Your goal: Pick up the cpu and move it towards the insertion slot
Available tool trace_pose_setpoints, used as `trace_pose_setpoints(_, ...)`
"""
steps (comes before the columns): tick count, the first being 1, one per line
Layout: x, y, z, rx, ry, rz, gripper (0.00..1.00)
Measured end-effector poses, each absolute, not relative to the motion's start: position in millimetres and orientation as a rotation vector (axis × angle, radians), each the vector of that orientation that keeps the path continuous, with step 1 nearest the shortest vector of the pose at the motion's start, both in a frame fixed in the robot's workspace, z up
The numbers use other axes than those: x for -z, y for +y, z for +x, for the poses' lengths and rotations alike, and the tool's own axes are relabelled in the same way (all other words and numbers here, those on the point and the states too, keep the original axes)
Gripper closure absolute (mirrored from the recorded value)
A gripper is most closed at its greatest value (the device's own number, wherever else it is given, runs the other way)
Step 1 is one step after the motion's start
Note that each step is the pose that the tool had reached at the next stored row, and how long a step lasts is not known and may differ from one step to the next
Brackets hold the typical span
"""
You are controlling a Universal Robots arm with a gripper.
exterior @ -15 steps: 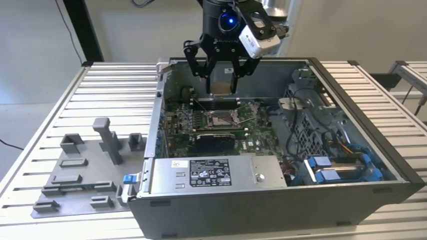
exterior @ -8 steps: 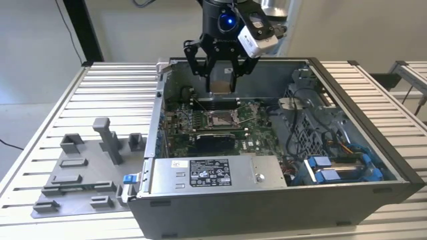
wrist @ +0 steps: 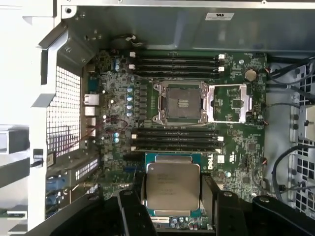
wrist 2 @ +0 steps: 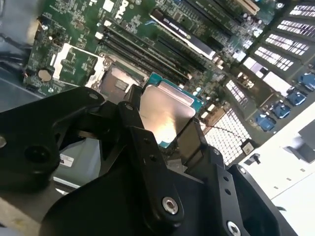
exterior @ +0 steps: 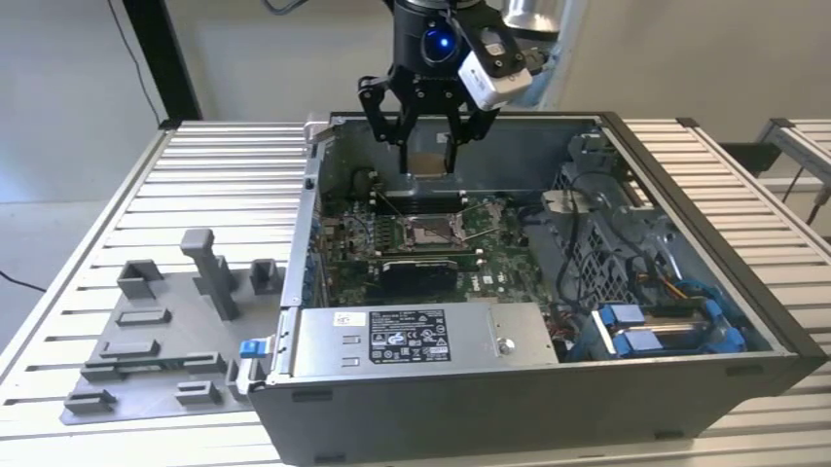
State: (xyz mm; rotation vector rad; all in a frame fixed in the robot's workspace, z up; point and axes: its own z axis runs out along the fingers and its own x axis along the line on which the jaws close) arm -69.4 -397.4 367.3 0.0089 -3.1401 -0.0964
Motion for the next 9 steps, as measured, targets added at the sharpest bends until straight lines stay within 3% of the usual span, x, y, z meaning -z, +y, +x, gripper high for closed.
trace_pose_setpoints(9, -357.3, -374.8, -53.3, 0.111, -3.140, 0.009, 1.00)
